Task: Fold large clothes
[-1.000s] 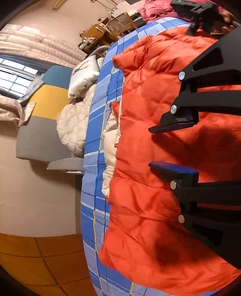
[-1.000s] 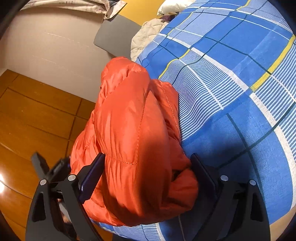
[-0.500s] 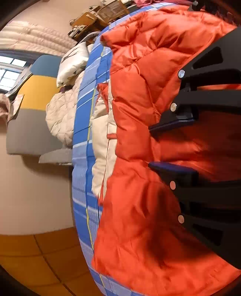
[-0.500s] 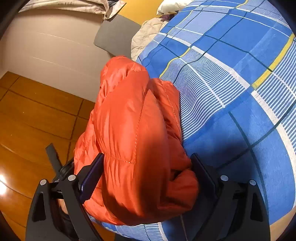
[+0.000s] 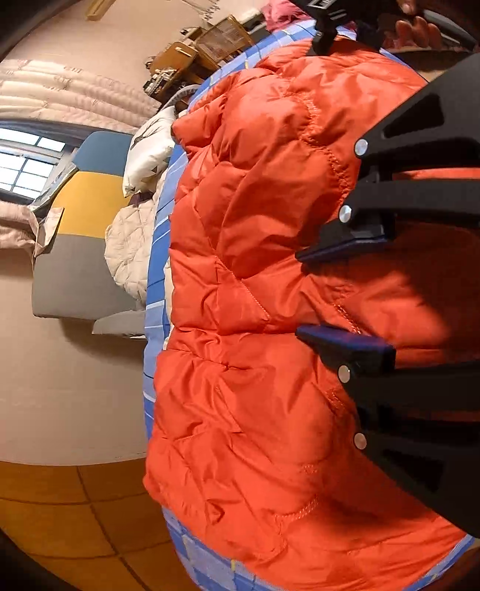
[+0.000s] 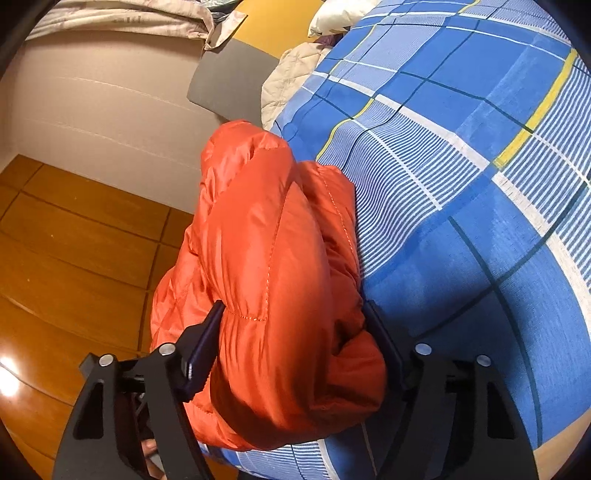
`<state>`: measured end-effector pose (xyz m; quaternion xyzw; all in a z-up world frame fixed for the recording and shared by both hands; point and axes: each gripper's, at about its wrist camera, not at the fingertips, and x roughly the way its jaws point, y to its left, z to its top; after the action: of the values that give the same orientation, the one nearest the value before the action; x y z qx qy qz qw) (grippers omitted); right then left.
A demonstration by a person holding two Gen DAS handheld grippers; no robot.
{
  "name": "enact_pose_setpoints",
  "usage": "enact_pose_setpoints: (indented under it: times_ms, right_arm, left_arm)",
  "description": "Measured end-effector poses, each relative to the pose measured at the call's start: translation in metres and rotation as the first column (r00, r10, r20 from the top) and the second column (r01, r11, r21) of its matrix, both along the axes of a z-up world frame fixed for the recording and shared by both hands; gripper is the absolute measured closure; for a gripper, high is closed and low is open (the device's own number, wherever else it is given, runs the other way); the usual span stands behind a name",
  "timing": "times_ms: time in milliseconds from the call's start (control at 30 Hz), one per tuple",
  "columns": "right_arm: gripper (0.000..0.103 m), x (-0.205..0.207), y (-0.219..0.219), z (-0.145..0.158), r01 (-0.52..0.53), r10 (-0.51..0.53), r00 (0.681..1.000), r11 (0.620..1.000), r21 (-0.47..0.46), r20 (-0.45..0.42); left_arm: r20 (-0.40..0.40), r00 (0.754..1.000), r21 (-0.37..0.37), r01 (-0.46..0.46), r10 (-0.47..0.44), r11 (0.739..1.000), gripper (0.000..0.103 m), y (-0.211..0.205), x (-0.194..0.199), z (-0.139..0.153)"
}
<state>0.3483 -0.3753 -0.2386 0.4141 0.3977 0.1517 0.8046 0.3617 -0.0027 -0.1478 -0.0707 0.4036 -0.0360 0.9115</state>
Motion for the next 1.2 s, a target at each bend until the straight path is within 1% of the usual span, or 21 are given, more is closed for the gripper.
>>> enact_pose_setpoints:
  times_ms: [33, 100, 167, 200, 267, 333, 500, 633, 733, 800, 833, 933, 1033, 1100, 1133, 1200]
  right_arm:
    - [0.039, 0.000, 0.002, 0.002, -0.003, 0.003, 1.000, 1.000, -0.012, 0.003]
    - [0.043, 0.000, 0.004, 0.007, -0.007, 0.007, 1.000, 1.000, -0.026, 0.011]
    - [0.046, 0.000, 0.005, 0.010, -0.011, 0.012, 1.000, 0.999, -0.033, 0.015]
    - [0.049, -0.001, 0.006, 0.013, -0.013, 0.013, 1.000, 0.999, -0.038, 0.019]
    - [0.053, -0.002, 0.009, 0.019, -0.017, 0.019, 0.999, 0.998, -0.054, 0.032]
    - [0.060, -0.002, 0.012, 0.026, -0.025, 0.028, 0.998, 0.998, -0.059, 0.048]
    - [0.071, -0.005, 0.020, 0.044, -0.043, 0.050, 0.994, 0.996, -0.072, 0.093]
    - [0.077, -0.012, 0.034, 0.074, -0.080, 0.095, 0.983, 0.992, -0.098, 0.158]
    - [0.079, -0.016, 0.065, 0.114, -0.142, 0.174, 0.956, 0.979, -0.146, 0.236]
    - [0.080, -0.017, 0.087, 0.133, -0.182, 0.224, 0.936, 0.968, -0.172, 0.270]
    - [0.080, -0.017, 0.101, 0.142, -0.205, 0.255, 0.924, 0.959, -0.195, 0.284]
    - [0.081, -0.014, 0.131, 0.158, -0.252, 0.314, 0.903, 0.940, -0.231, 0.292]
    - [0.081, -0.012, 0.147, 0.166, -0.265, 0.335, 0.898, 0.929, -0.257, 0.285]
    - [0.082, -0.012, 0.152, 0.170, -0.263, 0.336, 0.898, 0.927, -0.267, 0.283]
    - [0.082, -0.010, 0.155, 0.172, -0.261, 0.336, 0.899, 0.926, -0.272, 0.281]
    - [0.082, -0.009, 0.155, 0.173, -0.251, 0.330, 0.903, 0.925, -0.285, 0.276]
  left_arm:
    - [0.000, 1.000, 0.007, 0.005, -0.005, 1.000, 0.069, -0.002, 0.001, -0.001]
    - [-0.003, 1.000, 0.037, 0.017, -0.017, 0.999, 0.069, -0.007, 0.002, -0.007]
    - [-0.008, 1.000, 0.029, 0.010, -0.009, 1.000, 0.069, -0.008, 0.003, -0.011]
    - [-0.008, 1.000, 0.026, 0.005, -0.005, 1.000, 0.069, -0.008, 0.003, -0.013]
    - [-0.005, 1.000, 0.041, 0.006, -0.006, 0.999, 0.069, -0.010, 0.006, -0.017]
    - [-0.008, 1.000, 0.046, 0.004, -0.004, 0.999, 0.069, -0.010, 0.007, -0.020]
    - [-0.012, 1.000, 0.041, 0.012, -0.012, 0.999, 0.069, -0.010, 0.007, -0.024]
    - [-0.018, 1.000, 0.004, 0.015, -0.015, 1.000, 0.069, -0.005, 0.011, -0.028]
    - [-0.018, 1.000, -0.035, 0.014, -0.015, 0.999, 0.069, -0.002, 0.011, -0.032]
    - [-0.020, 1.000, -0.068, 0.013, -0.014, 0.998, 0.070, 0.002, 0.012, -0.034]
    - [-0.021, 1.000, -0.077, 0.013, -0.015, 0.997, 0.070, 0.004, 0.011, -0.035]
    - [-0.024, 0.999, -0.100, 0.018, -0.021, 0.995, 0.070, 0.007, 0.011, -0.036]
    - [-0.027, 0.999, -0.122, 0.033, -0.036, 0.992, 0.071, 0.011, 0.011, -0.035]
    - [-0.027, 0.999, -0.142, 0.041, -0.045, 0.989, 0.073, 0.016, 0.008, -0.030]
    - [-0.025, 0.999, -0.157, 0.044, -0.048, 0.987, 0.074, 0.021, 0.004, -0.025]
    - [0.011, 0.998, -0.171, 0.060, -0.059, 0.983, 0.074, 0.034, -0.010, -0.006]
